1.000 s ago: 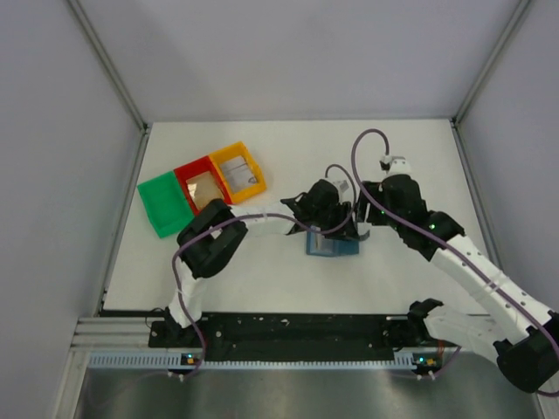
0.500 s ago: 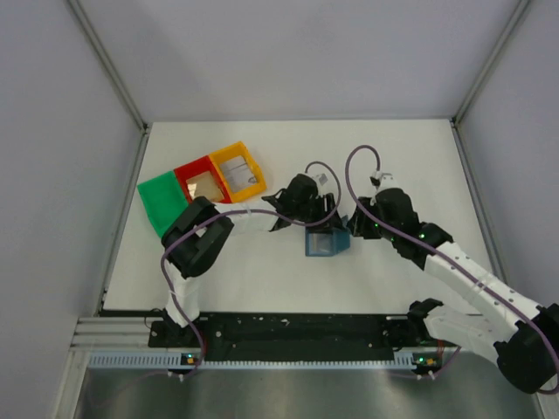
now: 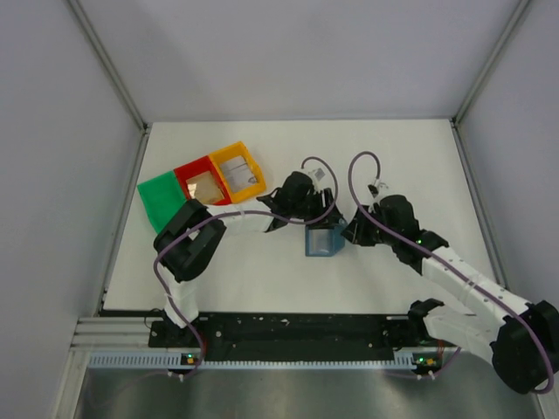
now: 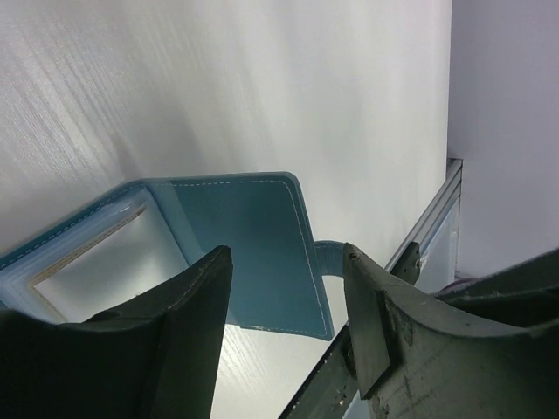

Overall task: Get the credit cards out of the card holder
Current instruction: Open the card holder at the center of the board.

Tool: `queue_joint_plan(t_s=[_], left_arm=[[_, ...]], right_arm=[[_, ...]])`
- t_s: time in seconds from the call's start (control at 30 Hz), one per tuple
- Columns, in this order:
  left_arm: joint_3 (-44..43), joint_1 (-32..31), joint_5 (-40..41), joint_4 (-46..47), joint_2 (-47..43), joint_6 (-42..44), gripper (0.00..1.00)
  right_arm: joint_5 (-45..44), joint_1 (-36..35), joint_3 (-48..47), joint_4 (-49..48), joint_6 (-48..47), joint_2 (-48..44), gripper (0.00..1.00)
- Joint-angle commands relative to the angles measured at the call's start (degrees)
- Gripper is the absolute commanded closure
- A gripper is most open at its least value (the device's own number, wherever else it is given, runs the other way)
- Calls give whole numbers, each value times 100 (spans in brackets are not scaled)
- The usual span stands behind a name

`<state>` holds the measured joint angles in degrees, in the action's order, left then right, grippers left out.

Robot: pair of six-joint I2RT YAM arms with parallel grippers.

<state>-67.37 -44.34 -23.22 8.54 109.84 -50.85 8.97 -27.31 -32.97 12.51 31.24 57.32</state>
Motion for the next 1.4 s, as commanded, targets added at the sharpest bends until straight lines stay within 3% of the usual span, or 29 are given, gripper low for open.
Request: queue_joint_plan(t_s=[0.0,0.2,0.43,0.93,1.1,1.37], left_arm=[[14,65,46,87,-402,75,42],[-4,145,-6,87,-393,49,42],[189,232,81,52,-604,66,42],[1534,522,318,-203,-1290,356,46],[1526,523,204,-282,-1229,418,48],[1245,479,309,-686,-868,462,42]], right_arm=[[719,24,-175,-416,-127,-99,77],[1239,15,-148,-829,-48,463,81],[299,208,62,-821,329,702,87],[-80,507,484,-820,637,1809,86],[43,534,555,-979,611,1835,84],[157,534,581,-1128,584,1879,82]])
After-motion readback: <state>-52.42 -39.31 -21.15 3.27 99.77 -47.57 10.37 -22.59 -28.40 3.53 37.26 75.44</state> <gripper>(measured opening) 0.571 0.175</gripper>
